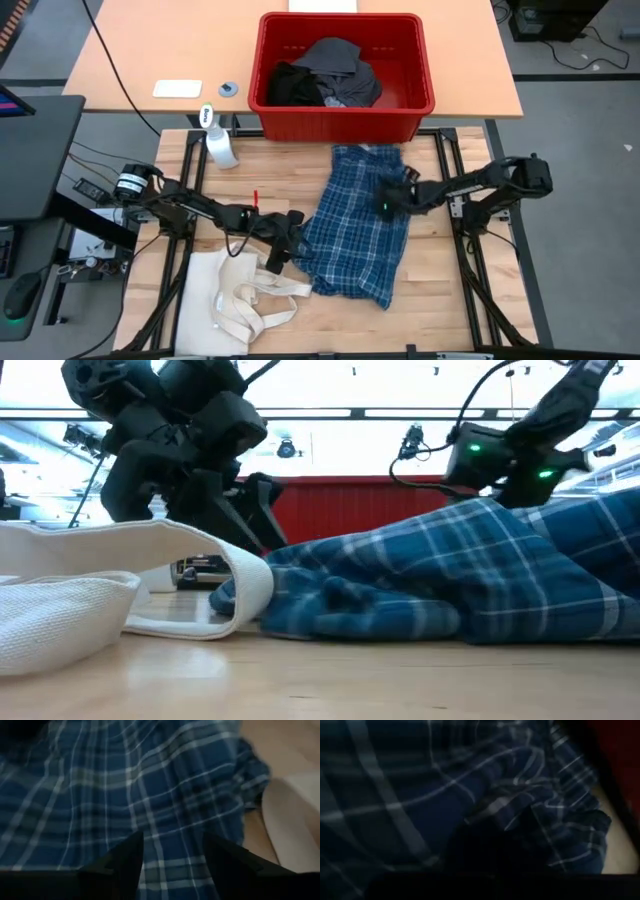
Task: Fold Laundry from Bin
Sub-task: Fold the blue pants
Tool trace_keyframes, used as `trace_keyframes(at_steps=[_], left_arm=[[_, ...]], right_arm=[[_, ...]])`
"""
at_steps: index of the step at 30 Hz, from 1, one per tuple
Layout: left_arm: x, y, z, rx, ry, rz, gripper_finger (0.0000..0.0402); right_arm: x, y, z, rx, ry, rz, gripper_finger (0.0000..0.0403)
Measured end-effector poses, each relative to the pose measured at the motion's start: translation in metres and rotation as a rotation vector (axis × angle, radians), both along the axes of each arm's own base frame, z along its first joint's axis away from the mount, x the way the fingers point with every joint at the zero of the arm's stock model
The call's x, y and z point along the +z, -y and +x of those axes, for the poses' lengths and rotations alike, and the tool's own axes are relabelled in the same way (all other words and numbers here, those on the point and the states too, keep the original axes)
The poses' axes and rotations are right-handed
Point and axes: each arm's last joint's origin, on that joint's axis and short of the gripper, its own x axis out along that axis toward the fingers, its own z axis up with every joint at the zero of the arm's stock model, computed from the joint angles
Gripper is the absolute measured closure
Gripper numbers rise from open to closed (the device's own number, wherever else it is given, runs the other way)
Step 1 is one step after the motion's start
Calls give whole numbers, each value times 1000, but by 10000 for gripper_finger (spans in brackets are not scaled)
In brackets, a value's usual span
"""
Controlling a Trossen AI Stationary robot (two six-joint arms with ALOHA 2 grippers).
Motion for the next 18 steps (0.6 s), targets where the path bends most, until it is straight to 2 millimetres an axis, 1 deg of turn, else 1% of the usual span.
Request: trace_keyframes(at_steps=[3, 5, 6, 8, 11, 14, 18], left_arm=[[3, 0, 2, 3, 39, -9, 192], [5, 2, 3, 4, 53, -20, 192], [5, 3, 2, 2, 53, -22, 192], [4, 7, 1, -11, 36, -21, 192], [4, 13, -2, -31, 22, -22, 192], [3, 21, -5, -40, -2, -41, 192], [1, 36, -10, -66, -31, -72, 192]], right_arm=[[8, 26, 9, 51, 80, -29, 391], [18, 39, 14, 38, 102, -69, 391], [23, 44, 17, 24, 104, -93, 391], [33, 48, 20, 10, 92, -131, 391], [48, 40, 27, 38, 95, -153, 391], [65, 22, 30, 75, 116, -149, 391], [84, -5, 19, 76, 77, -95, 390]])
